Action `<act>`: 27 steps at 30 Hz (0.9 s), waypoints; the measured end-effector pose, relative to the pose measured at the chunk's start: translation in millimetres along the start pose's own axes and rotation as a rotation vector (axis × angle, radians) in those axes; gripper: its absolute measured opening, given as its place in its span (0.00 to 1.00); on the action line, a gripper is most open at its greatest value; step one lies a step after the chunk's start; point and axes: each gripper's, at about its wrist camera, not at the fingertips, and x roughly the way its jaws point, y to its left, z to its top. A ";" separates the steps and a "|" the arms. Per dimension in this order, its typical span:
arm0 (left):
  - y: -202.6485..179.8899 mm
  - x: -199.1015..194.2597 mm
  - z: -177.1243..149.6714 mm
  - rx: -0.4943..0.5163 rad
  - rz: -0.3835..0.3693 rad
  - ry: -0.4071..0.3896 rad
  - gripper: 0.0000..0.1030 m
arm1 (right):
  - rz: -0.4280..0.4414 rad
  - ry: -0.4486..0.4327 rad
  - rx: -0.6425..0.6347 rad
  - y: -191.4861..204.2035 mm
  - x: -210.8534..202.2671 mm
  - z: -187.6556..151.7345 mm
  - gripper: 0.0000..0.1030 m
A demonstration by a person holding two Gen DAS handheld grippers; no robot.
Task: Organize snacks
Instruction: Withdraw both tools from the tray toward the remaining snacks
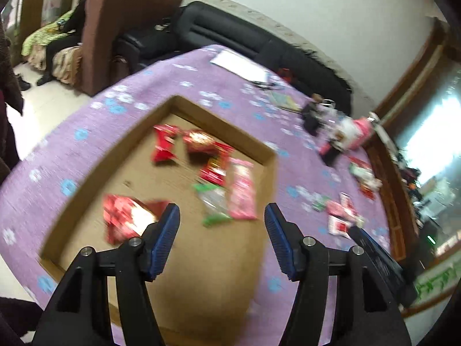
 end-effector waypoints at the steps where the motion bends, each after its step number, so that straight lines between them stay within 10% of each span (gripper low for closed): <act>1: -6.7 -1.2 -6.8 0.005 -0.021 0.002 0.61 | -0.035 -0.001 0.037 -19.9 -0.5 0.7 0.51; 7: -37.5 7.9 -29.2 0.059 -0.043 0.032 0.61 | -0.122 0.010 0.174 -86.3 2.2 -1.1 0.53; 23: -56.9 5.3 -48.6 0.112 -0.065 0.055 0.61 | -0.110 0.086 0.098 -38.0 83.1 50.2 0.50; 27: -51.9 4.3 -50.6 0.109 -0.056 0.059 0.61 | -0.236 0.181 -0.003 -16.2 118.6 53.7 0.24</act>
